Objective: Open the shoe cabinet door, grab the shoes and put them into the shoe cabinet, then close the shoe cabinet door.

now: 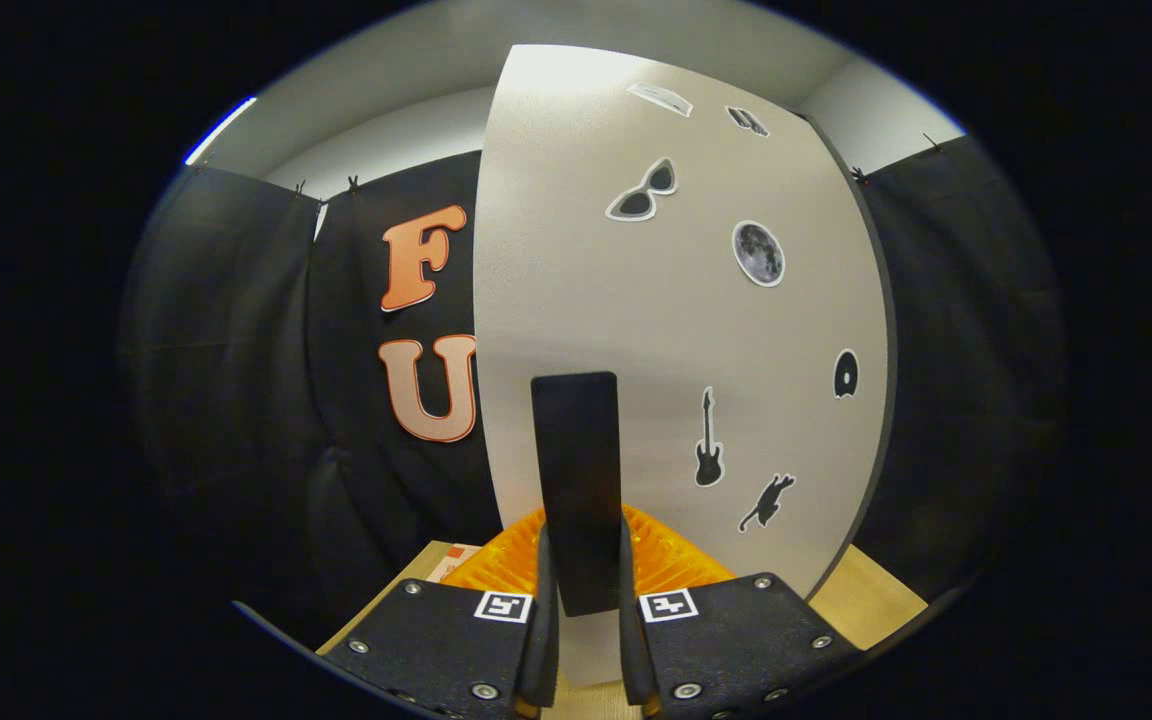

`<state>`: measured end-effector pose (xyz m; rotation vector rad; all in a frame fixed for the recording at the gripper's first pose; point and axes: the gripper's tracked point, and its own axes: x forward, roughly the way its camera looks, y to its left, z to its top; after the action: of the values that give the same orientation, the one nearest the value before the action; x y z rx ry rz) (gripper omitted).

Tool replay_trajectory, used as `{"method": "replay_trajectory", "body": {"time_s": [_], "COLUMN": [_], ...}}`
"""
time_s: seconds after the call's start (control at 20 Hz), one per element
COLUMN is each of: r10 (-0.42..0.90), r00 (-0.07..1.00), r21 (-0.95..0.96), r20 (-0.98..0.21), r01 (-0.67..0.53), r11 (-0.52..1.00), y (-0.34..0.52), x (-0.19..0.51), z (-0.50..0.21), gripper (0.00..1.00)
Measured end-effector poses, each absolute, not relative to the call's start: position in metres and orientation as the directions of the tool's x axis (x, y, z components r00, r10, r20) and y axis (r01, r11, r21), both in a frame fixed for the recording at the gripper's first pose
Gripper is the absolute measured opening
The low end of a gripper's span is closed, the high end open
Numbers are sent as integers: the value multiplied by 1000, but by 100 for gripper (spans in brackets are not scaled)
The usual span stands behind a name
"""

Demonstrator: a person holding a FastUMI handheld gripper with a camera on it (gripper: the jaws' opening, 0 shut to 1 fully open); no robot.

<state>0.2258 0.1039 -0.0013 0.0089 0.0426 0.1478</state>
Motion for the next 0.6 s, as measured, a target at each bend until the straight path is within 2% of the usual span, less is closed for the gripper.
{"method": "replay_trajectory", "body": {"time_s": [0.3, 0.55, 0.6], "r10": [93, 53, 42], "r00": [993, 996, 996], "r21": [19, 24, 24], "r20": [-68, -78, -73], "r01": [-91, -51, -40], "r11": [996, 998, 999], "y": [77, 54, 48], "x": [196, 181, 177], "z": [-5, -5, -4], "gripper": [25, 21, 18]}}
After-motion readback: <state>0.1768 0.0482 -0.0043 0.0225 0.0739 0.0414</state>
